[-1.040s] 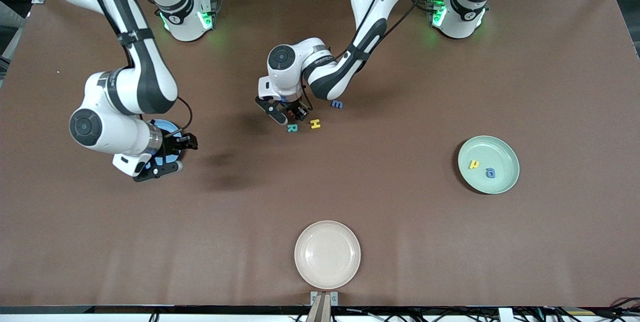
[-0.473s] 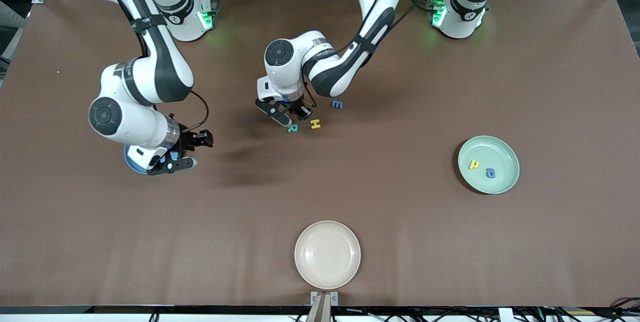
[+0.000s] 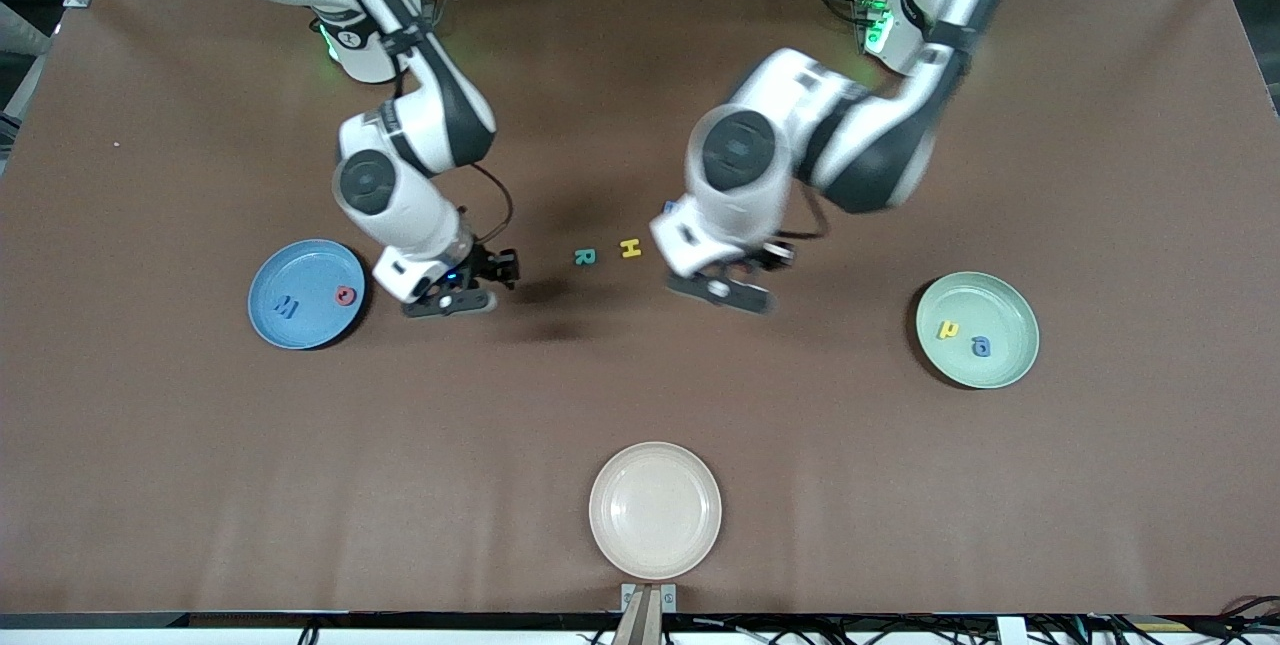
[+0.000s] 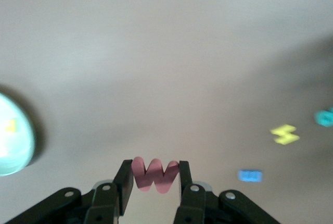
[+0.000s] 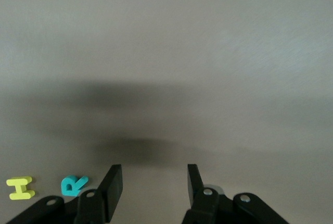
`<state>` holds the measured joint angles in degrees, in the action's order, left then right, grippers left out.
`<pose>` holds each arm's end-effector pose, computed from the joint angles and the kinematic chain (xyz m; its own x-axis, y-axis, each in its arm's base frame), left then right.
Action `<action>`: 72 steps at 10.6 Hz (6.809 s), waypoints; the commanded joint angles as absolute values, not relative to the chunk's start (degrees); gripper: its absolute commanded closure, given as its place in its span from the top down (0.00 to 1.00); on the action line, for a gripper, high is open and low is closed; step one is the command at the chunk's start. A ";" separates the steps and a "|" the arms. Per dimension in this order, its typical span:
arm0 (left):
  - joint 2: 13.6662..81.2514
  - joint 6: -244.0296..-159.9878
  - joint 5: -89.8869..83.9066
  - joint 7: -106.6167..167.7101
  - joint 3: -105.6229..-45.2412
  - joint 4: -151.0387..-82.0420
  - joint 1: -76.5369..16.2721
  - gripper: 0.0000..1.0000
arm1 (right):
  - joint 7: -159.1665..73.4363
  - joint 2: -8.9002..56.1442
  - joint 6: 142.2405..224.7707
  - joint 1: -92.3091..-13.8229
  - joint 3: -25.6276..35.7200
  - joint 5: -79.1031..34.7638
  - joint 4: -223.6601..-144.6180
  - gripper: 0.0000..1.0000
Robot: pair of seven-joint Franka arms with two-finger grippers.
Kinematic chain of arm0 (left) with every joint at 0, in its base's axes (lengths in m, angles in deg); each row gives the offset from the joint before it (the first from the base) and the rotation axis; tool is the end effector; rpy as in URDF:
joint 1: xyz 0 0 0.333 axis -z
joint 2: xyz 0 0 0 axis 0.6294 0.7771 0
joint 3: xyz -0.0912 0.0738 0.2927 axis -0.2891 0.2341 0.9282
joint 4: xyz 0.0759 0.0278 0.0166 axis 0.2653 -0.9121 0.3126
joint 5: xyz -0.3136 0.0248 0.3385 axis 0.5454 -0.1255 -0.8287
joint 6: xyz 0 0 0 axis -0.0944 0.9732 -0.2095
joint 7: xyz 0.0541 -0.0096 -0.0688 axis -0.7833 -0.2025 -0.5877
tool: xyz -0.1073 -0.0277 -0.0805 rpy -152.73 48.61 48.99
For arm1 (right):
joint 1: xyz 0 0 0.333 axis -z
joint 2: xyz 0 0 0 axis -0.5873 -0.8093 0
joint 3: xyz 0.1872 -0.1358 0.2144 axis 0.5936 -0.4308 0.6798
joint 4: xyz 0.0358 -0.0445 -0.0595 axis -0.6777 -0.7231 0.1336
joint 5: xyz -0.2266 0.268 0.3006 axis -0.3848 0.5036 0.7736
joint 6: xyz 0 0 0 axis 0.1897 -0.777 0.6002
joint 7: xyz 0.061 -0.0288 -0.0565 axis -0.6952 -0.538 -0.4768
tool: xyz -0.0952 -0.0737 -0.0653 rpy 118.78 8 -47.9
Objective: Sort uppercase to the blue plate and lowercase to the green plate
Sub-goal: 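Carry the pink w to the green plate and open the left gripper, then grasp the teal R with the right gripper while the left gripper returns, then release the teal R on the blue plate while the left gripper reaches m, then grasp the blue m with the left gripper while the right gripper grasps H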
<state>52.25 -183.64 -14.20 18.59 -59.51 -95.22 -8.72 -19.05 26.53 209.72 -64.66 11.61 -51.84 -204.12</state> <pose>0.6373 -0.3967 0.3461 0.9570 -0.2415 -0.1609 -0.2553 -0.9643 -0.0708 0.5543 0.3204 0.1742 0.9957 0.0930 0.0029 0.0928 -0.9911 -0.0952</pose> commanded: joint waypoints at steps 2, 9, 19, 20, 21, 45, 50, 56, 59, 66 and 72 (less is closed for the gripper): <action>51.28 -183.98 -13.74 27.22 -59.49 -101.36 -21.75 0.00 | -5.96 21.27 210.53 -70.40 11.99 -59.01 -198.69 0.60; 54.70 -205.67 -14.62 47.80 -51.75 -116.21 -30.39 0.00 | -1.97 14.39 215.54 -75.17 12.08 -59.11 -196.47 0.60; 44.96 -200.95 -12.77 35.10 -51.30 -121.15 -15.93 1.00 | -2.32 14.04 214.84 -77.36 12.25 -59.02 -198.67 0.59; 45.13 -200.95 -12.69 30.80 -52.96 -121.50 -13.11 1.00 | -2.59 14.13 214.75 -77.28 12.25 -59.02 -198.76 0.58; 45.13 -200.95 -12.77 25.45 -56.80 -121.68 -13.25 1.00 | -3.11 14.13 214.66 -77.36 12.25 -59.02 -198.85 0.54; 54.44 -229.60 -30.18 -1.05 -78.64 -131.17 -7.28 1.00 | -71.89 29.15 193.63 -53.82 -8.29 -58.58 -207.08 0.32; 55.94 -229.60 -28.95 -5.27 -78.73 -131.00 -7.10 1.00 | -76.25 28.63 202.63 -53.19 -10.51 -51.57 -215.11 0.62; 56.90 -229.86 -29.21 -6.68 -78.73 -130.39 -6.32 0.98 | -61.97 29.94 193.07 -55.13 -4.30 -50.84 -208.45 0.61; 56.91 -229.87 -29.12 -6.86 -78.73 -130.65 -6.22 0.94 | -40.90 31.09 193.57 -55.92 5.71 -50.84 -207.81 0.57; 56.91 -229.78 -29.12 -6.77 -78.73 -131.00 -5.70 0.63 | -5.52 29.34 212.18 -59.77 23.41 -50.93 -210.71 0.56; 56.56 -229.51 -29.21 -5.81 -78.73 -131.44 -5.78 0.00 | 10.91 19.67 227.39 -66.80 23.42 -51.63 -209.31 0.56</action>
